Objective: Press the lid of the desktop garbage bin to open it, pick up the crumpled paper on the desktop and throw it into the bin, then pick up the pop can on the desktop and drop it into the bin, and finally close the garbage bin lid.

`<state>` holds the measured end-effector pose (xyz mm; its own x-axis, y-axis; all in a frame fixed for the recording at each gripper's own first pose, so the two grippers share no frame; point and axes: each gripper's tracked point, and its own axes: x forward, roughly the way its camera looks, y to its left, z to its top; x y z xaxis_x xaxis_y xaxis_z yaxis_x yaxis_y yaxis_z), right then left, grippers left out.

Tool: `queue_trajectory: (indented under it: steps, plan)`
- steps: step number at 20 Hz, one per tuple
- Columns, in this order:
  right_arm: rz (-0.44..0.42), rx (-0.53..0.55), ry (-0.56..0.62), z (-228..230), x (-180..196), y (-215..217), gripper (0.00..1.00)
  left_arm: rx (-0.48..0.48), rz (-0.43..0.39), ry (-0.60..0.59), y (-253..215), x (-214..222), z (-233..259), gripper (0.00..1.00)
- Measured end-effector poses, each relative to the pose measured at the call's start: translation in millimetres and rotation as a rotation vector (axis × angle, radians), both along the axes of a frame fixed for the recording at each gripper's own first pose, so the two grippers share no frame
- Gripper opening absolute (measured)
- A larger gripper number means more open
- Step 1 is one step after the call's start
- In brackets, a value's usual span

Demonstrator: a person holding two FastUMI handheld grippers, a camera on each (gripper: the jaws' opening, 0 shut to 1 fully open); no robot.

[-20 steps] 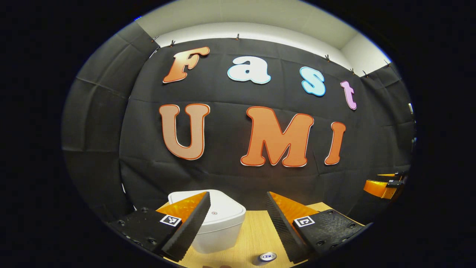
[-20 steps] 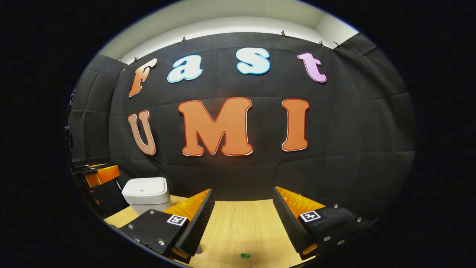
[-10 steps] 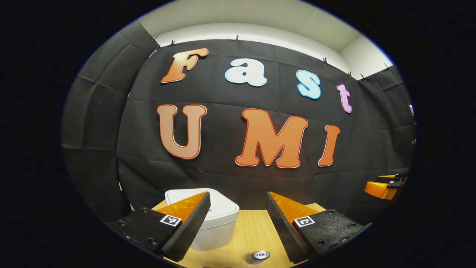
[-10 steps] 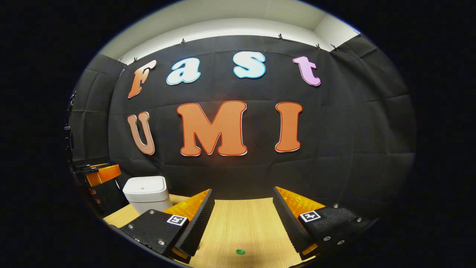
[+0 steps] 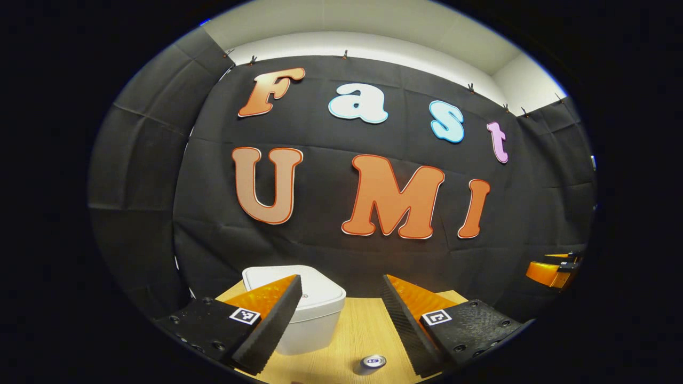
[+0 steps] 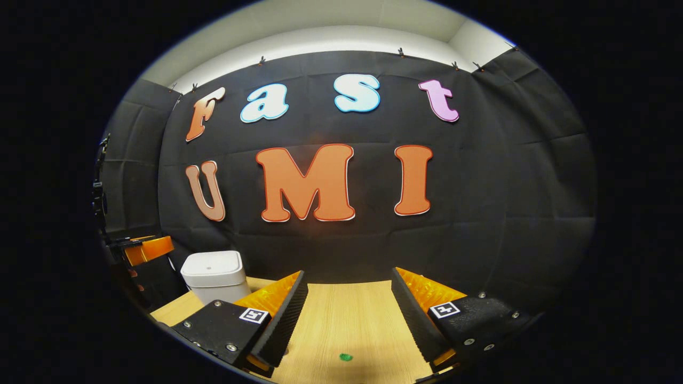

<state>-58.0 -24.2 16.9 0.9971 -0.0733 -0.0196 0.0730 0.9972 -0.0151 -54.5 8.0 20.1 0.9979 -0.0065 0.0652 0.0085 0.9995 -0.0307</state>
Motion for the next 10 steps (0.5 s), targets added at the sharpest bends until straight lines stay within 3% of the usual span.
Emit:
queue_trajectory:
  steps: [1, 2, 10]
  plan:
    - [0.003, -0.001, 0.000, 0, -1, 0, 0.94, 0.003, 0.006, 0.000, 3, -1, -1, 0.94]
    - [0.006, -0.002, -0.001, 0, -1, 1, 1.00, 0.007, 0.013, -0.001, 5, -1, 0, 0.92]
    - [0.017, -0.004, 0.001, -1, -2, 4, 1.00, 0.010, 0.024, -0.020, 19, -2, 12, 0.92]
